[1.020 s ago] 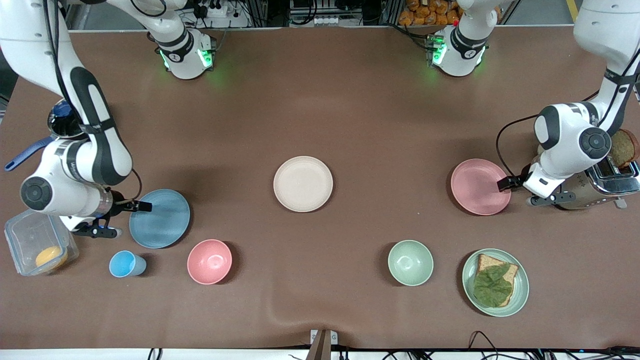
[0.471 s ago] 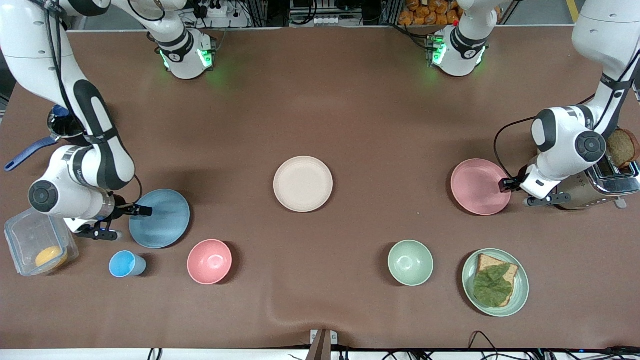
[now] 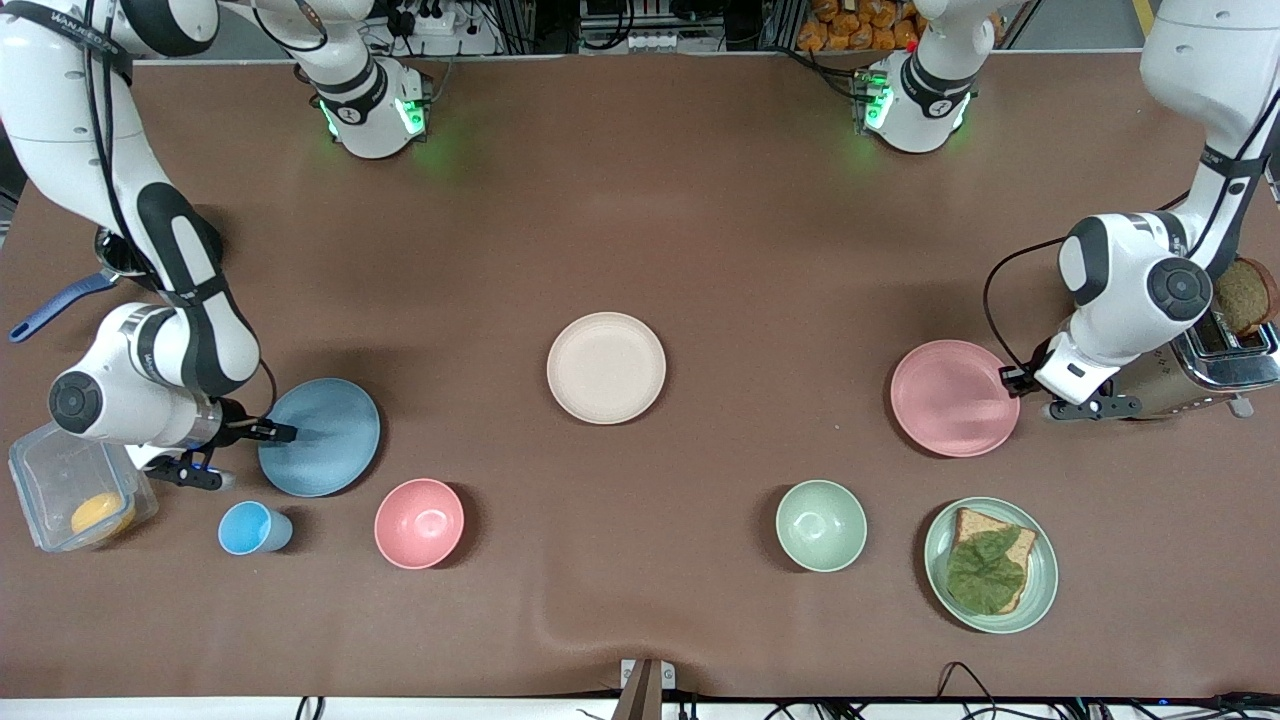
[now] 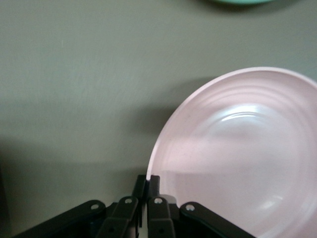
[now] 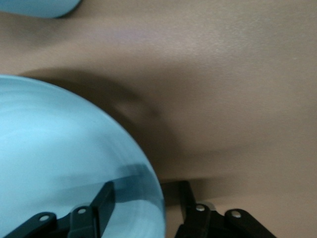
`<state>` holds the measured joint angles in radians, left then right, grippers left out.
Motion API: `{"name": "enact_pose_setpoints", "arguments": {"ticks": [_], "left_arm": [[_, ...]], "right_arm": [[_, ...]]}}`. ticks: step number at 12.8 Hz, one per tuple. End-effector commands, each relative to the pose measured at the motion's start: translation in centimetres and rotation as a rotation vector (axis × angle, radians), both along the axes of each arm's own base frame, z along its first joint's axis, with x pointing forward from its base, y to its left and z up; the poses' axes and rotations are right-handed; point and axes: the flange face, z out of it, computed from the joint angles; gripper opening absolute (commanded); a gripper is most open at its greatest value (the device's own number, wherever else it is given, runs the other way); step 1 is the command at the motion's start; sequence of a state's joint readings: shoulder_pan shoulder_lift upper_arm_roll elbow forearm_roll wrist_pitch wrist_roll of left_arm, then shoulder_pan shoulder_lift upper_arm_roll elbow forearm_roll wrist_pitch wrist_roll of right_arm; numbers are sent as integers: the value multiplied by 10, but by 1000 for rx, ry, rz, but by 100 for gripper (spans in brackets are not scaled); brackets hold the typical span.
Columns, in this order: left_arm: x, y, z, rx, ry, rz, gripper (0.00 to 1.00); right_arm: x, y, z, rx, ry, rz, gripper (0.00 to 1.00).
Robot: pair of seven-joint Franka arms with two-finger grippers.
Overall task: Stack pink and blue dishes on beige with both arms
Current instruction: 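Grip the pink plate rim with the left gripper while the right gripper grips the blue, then carry the pink plate toward the beige plate with the left gripper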
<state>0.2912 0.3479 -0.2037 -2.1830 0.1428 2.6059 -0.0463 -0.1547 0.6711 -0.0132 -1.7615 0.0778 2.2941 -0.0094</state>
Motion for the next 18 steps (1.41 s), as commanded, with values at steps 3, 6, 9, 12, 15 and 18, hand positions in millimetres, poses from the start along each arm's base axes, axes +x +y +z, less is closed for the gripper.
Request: {"name": "enact_pose_setpoints", "arguments": {"ticks": [3, 6, 9, 12, 15, 18], "left_arm": [[21, -59, 80, -17, -79, -61, 0], [42, -125, 126, -108, -32, 51, 0], [33, -227, 136, -183, -7, 163, 0], [16, -325, 121, -220, 43, 247, 0], [-9, -408, 100, -231, 90, 310, 0], [-39, -480, 62, -196, 114, 363, 0]], "right_arm": [[8, 3, 3, 18, -13, -7, 0], [11, 14, 22, 19, -21, 16, 0], [11, 16, 66, 31, -21, 73, 0], [7, 15, 111, 42, -29, 134, 0], [-3, 11, 142, 69, 2, 169, 0], [-19, 5, 145, 195, 70, 219, 0]]}}
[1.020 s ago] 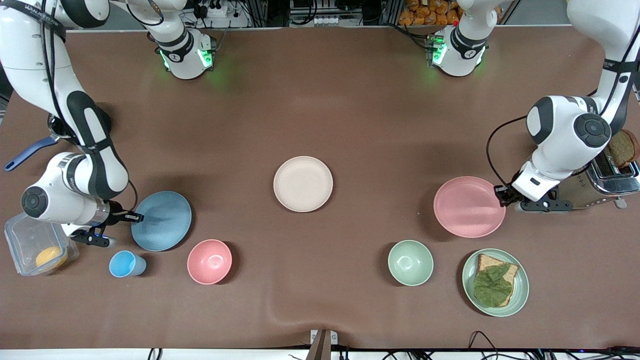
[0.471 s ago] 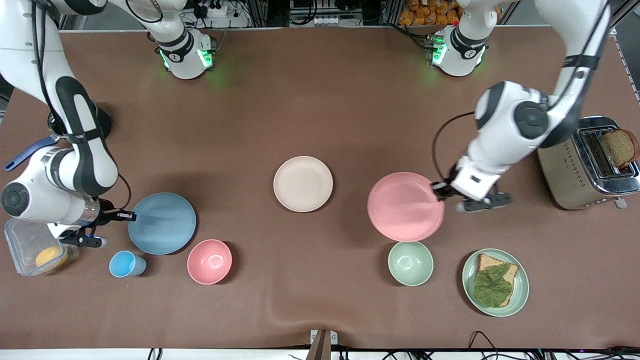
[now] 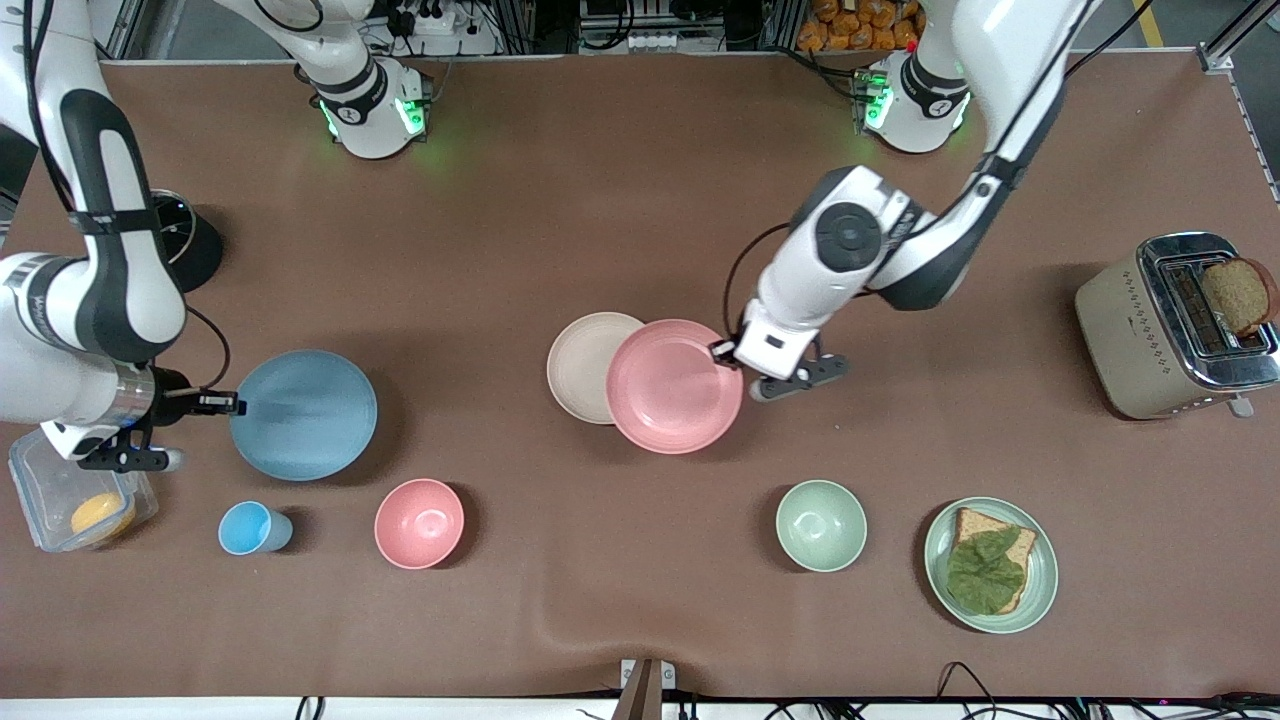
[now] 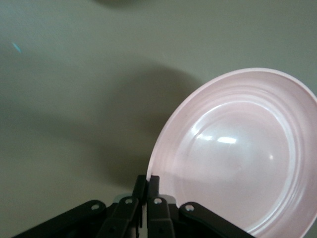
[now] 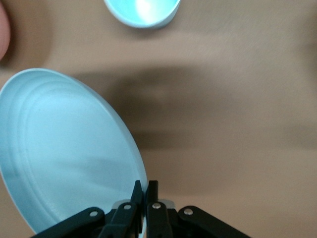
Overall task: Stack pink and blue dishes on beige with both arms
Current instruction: 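Carry the pink plate toward the beige plate with the left gripper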
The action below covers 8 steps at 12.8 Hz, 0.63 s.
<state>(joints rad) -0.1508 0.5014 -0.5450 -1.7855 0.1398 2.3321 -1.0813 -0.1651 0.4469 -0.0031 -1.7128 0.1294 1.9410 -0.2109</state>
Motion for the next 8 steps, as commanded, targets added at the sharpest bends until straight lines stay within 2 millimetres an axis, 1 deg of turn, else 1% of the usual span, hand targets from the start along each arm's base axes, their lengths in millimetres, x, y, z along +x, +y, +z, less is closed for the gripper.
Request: {"name": "enact_pose_setpoints", "arguments": {"ticks": [1, 2, 3, 5, 6, 7, 8], "left_arm": [[-7, -51, -30, 31, 6, 55, 0], [-19, -68, -41, 50, 3, 61, 0], [-28, -77, -47, 68, -6, 60, 0], [-35, -77, -60, 105, -27, 56, 0], [-42, -77, -66, 116, -17, 55, 0], [-47, -81, -68, 119, -14, 47, 0], [-54, -86, -70, 122, -11, 41, 0]], "right_arm": [[-17, 5, 2, 103, 69, 40, 0], [-20, 20, 1, 122, 101, 60, 0], [-21, 38, 2, 144, 126, 80, 0], [-21, 79, 8, 148, 145, 118, 0], [-21, 92, 7, 139, 151, 120, 0], [-23, 96, 8, 144, 162, 124, 0], [-24, 112, 16, 140, 163, 138, 0]]}}
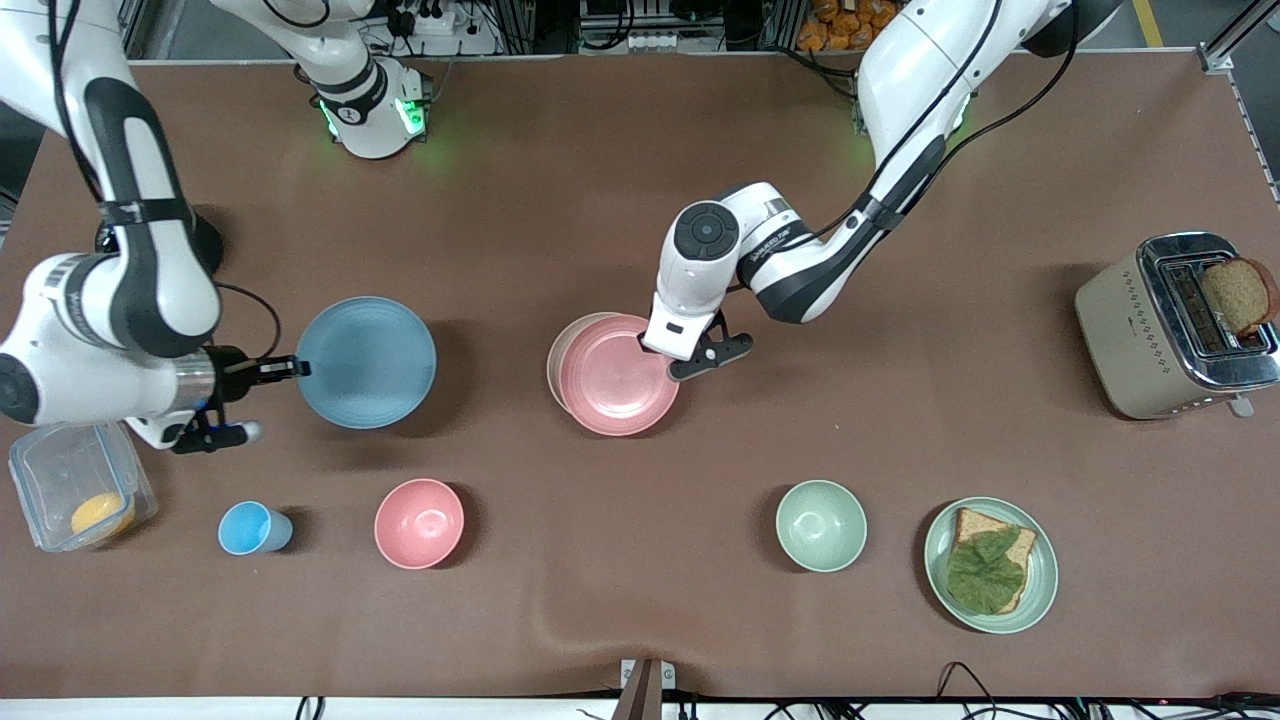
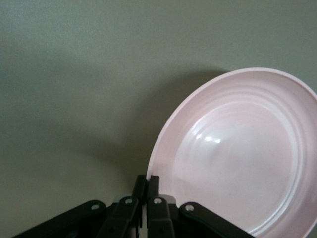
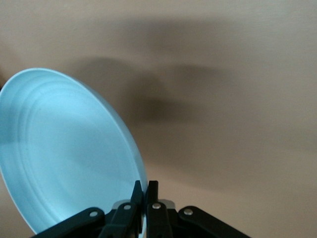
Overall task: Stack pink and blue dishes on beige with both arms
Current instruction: 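Lower the pink plate onto the beige plate while the right gripper lifts the blue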
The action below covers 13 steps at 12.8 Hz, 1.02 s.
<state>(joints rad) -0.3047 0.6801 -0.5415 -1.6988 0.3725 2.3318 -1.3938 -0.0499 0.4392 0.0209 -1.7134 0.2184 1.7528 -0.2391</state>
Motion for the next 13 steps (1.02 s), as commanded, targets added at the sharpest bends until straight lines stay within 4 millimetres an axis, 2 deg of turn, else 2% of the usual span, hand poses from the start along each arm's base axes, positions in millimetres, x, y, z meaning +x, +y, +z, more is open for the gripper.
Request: {"name": "enact_pose_setpoints", "arguments": {"ticks": [1, 4, 8, 10, 11, 12, 13], "left_arm": [[-12, -11, 0, 18, -16, 2, 0], [-22, -20, -2, 13, -17, -4, 0], [-24, -23, -8, 6, -21, 1, 0], [-22, -25, -5, -4, -26, 17, 0], [-22, -26, -5, -7, -27, 17, 13], [-23, -28, -6, -10, -26, 16, 99], [-24, -29, -4, -9, -33, 10, 100]], "right_arm": [[-10, 27, 23, 5, 3, -4, 0], [-12, 26, 17, -4, 22, -22, 0], [-13, 30, 12, 2, 33, -24, 0], [-16, 42, 5, 55, 49, -69, 0], [-18, 56, 3, 50, 55, -78, 0], [-19, 70, 2, 36, 60, -94, 0], [-21, 87, 1, 28, 64, -118, 0]]}}
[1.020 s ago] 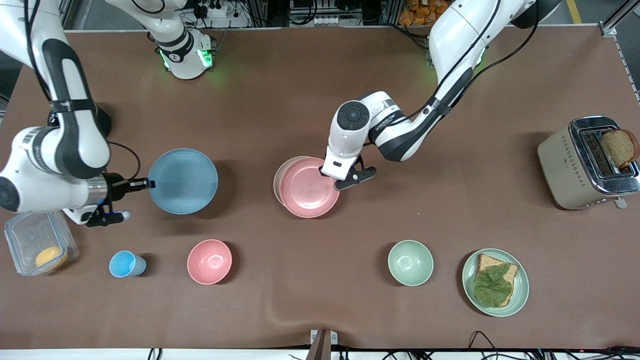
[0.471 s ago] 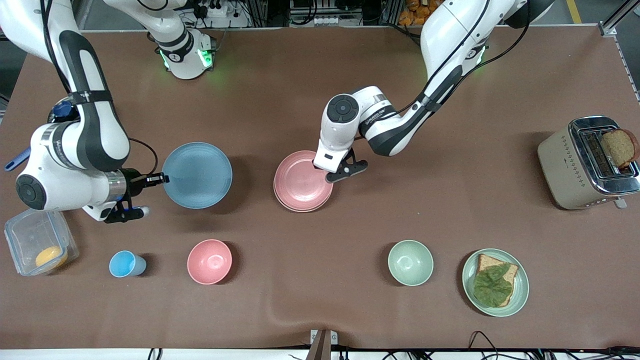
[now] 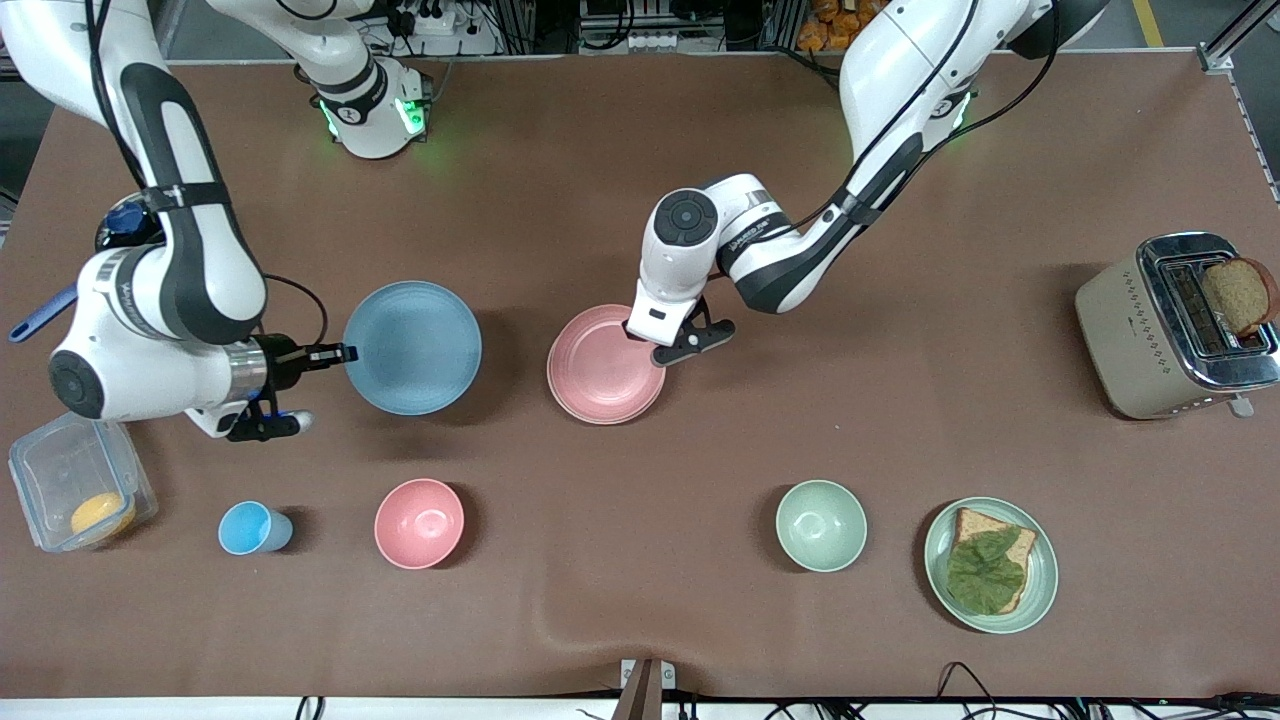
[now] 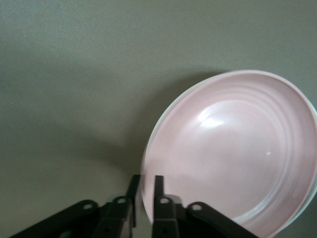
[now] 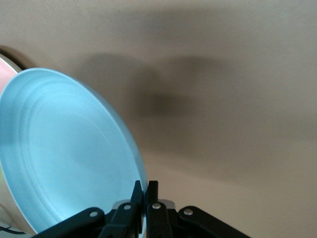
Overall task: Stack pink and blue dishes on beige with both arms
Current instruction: 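Lower the pink plate onto the beige plate while the right gripper lifts the blue, then release the pink plate with the left gripper while the right gripper carries the blue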
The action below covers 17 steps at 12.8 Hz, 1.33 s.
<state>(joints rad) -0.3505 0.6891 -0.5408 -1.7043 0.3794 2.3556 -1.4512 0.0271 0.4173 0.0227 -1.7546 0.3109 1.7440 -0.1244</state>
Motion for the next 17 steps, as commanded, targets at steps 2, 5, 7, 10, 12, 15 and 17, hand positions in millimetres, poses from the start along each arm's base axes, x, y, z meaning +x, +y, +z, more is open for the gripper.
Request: {"name": "enact_pose_setpoints", "arguments": {"ticks": [2, 5, 7, 10, 12, 15, 17], "left_arm": [[23, 14, 23, 10, -85, 16, 100], [96, 109, 112, 93, -213, 40, 100], [130, 195, 172, 189, -234, -83, 100], [142, 295, 249, 228, -214, -182, 100], [137, 341, 286, 222, -203, -202, 100], [123, 391, 338, 159, -193, -325, 100], [106, 413, 362, 167, -163, -349, 100]], "right_arm": [[-10, 45, -1, -10, 11, -57, 0], [-8, 83, -9, 7, -21, -77, 0], [-10, 123, -23, -17, -38, -121, 0], [-15, 160, -36, 8, -26, -178, 0], [-22, 187, -44, 1, -20, -210, 0], [-33, 227, -55, -33, -36, -251, 0], [-40, 246, -62, -49, -41, -268, 0]]}}
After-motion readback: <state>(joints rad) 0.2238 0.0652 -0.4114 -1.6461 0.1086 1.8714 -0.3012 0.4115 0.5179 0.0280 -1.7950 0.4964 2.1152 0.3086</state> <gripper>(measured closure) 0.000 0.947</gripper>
